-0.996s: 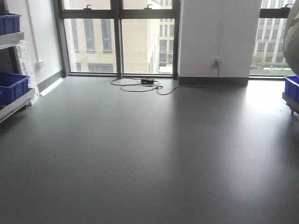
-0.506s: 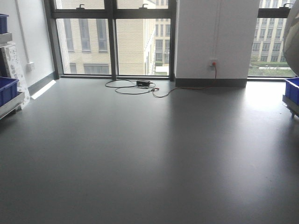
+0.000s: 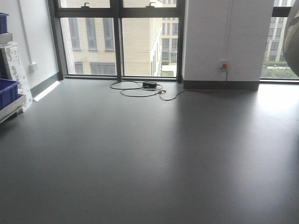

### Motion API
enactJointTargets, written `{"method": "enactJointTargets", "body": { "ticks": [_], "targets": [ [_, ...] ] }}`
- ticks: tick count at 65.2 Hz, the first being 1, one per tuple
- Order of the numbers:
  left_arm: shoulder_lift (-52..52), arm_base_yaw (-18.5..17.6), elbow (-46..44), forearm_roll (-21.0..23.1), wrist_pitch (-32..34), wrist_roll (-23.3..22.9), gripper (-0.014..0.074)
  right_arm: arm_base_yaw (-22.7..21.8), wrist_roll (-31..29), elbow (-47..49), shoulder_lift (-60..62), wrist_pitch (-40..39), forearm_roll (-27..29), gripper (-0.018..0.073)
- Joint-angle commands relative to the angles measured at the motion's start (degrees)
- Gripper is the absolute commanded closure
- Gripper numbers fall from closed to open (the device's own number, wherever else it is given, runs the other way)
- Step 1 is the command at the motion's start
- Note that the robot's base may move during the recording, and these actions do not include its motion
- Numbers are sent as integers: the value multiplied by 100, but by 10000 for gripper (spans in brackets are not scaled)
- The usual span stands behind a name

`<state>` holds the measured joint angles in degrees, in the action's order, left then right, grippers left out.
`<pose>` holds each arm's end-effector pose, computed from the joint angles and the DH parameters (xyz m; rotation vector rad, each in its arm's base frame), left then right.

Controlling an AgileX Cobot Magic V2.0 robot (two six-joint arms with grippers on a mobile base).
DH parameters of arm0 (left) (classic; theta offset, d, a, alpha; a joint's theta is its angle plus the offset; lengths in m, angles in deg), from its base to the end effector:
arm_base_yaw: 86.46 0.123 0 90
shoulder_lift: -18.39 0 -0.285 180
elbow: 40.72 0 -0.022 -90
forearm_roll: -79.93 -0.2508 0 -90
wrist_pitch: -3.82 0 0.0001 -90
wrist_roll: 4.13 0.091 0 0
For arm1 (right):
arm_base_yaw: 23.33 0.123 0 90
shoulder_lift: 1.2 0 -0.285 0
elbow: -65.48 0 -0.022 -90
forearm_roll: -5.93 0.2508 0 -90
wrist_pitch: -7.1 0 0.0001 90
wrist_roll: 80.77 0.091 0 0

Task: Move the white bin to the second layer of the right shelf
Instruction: 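Drive forward toward the windows carrying the bin in the right gripper, then turn the base toward the rack of blue crates beside the windows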

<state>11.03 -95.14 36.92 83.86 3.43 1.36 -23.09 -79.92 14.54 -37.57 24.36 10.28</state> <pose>0.0553 -0.0085 0.2105 0.1334 1.4851 -0.1007 0.1080 0.0025 0.3028 0.0600 1.8241 0.0851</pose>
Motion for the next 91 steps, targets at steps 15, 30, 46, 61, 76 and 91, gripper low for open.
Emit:
{"method": "enactJointTargets", "body": {
  "ticks": [15, 30, 46, 61, 76, 91],
  "targets": [
    [76, -11, 190, 29, 499, -43, 512, -35, -30, 179, 2, -621, -2, 536],
    [76, -11, 190, 29, 499, -43, 512, -35, -30, 179, 2, -621, -2, 536],
    [76, -11, 190, 29, 499, -43, 512, -35, -30, 179, 2, -621, -2, 536],
    [76, -11, 190, 29, 499, -43, 512, -35, -30, 179, 2, -620, -2, 536],
    [76, -11, 190, 29, 499, -43, 512, -35, -30, 179, 2, -625, -2, 536],
    [76, -11, 190, 29, 499, -43, 512, -35, -30, 179, 2, -625, -2, 536]
  ]
}}
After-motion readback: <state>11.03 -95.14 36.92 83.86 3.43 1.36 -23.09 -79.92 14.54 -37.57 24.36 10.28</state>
